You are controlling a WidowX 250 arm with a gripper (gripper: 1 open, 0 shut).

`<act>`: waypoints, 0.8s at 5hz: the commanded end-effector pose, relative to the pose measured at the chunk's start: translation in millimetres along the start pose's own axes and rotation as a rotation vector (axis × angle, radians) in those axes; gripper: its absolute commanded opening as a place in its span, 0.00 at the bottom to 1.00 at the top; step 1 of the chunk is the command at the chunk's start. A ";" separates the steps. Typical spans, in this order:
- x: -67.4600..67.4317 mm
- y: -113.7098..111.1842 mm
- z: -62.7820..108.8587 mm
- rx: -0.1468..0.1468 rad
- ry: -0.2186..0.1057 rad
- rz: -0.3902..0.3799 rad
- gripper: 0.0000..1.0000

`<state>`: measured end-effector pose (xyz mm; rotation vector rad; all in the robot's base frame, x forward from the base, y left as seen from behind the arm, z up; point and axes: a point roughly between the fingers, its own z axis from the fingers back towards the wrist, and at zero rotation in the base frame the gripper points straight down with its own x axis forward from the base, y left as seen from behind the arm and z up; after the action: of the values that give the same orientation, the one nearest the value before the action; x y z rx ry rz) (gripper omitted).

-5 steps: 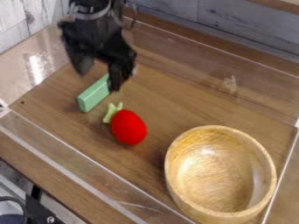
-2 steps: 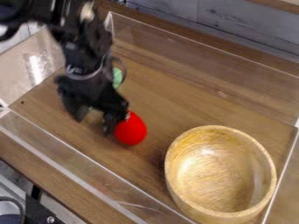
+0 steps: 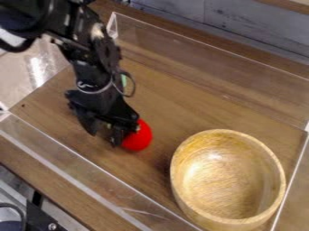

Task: Move the red object to the left side of the table

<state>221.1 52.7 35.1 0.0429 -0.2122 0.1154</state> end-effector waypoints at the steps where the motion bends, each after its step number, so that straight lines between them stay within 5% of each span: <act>1: 5.9 1.6 1.8 0.001 -0.039 -0.006 0.00; 2: 2.0 3.0 10.4 0.014 -0.033 -0.024 0.00; 4: 17.8 24.3 47.9 0.067 -0.040 0.058 0.00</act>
<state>218.4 71.9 74.9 0.0929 -0.2063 0.1661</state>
